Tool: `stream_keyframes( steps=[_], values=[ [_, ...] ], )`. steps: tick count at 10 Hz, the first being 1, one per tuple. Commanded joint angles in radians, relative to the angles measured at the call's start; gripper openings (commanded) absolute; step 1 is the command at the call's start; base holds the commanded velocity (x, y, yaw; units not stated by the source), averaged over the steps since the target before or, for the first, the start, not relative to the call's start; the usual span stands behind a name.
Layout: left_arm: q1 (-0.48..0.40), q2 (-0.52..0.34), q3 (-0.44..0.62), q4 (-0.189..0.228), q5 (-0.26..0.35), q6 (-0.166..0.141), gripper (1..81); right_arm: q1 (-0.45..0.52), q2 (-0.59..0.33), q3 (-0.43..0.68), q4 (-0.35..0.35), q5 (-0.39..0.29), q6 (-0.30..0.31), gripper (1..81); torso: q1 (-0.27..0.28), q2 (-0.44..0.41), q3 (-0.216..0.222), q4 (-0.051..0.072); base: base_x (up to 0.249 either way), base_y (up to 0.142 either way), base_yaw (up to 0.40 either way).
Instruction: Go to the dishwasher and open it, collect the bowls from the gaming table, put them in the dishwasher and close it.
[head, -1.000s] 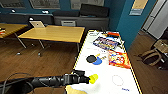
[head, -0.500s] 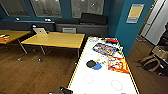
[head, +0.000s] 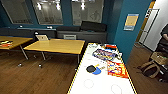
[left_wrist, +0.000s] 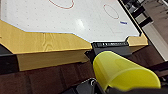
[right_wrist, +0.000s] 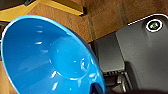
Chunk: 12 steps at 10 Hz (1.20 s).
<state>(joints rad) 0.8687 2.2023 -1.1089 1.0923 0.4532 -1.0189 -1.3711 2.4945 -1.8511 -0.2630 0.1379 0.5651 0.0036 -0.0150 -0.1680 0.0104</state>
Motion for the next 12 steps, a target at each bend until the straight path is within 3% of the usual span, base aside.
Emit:
stream_keyframes(
  steps=[1, 6, 9, 10, 12],
  values=[
    [-0.020, 0.018, -0.067, 0.020, -0.039, 0.054, 1.0, 0.040, -0.024, 0.001, -0.019, -0.030, 0.002, 1.0, 0.000, 0.000, 0.000, 0.000, 0.000, 0.000, 0.000],
    [0.072, 0.053, -0.190, 0.020, -0.077, 0.094, 1.0, 0.029, 0.031, -0.089, -0.024, -0.037, -0.001, 1.0, 0.001, 0.001, -0.002, 0.000, -0.056, 0.000, 0.000],
    [0.146, 0.096, -0.293, 0.029, -0.162, 0.100, 1.0, 0.025, 0.052, -0.124, -0.025, -0.040, -0.002, 1.0, -0.002, -0.001, -0.001, 0.000, -0.140, 0.000, 0.000],
    [0.167, 0.113, -0.324, 0.031, -0.171, 0.106, 1.0, 0.022, 0.069, -0.154, -0.025, -0.041, -0.002, 1.0, -0.002, -0.001, 0.028, 0.000, -0.149, 0.000, 0.000],
    [0.200, 0.142, -0.382, 0.031, -0.179, 0.120, 1.0, 0.016, 0.103, -0.198, -0.027, -0.043, -0.005, 1.0, -0.002, -0.001, 0.045, 0.000, -0.158, 0.000, 0.000]
  ],
)
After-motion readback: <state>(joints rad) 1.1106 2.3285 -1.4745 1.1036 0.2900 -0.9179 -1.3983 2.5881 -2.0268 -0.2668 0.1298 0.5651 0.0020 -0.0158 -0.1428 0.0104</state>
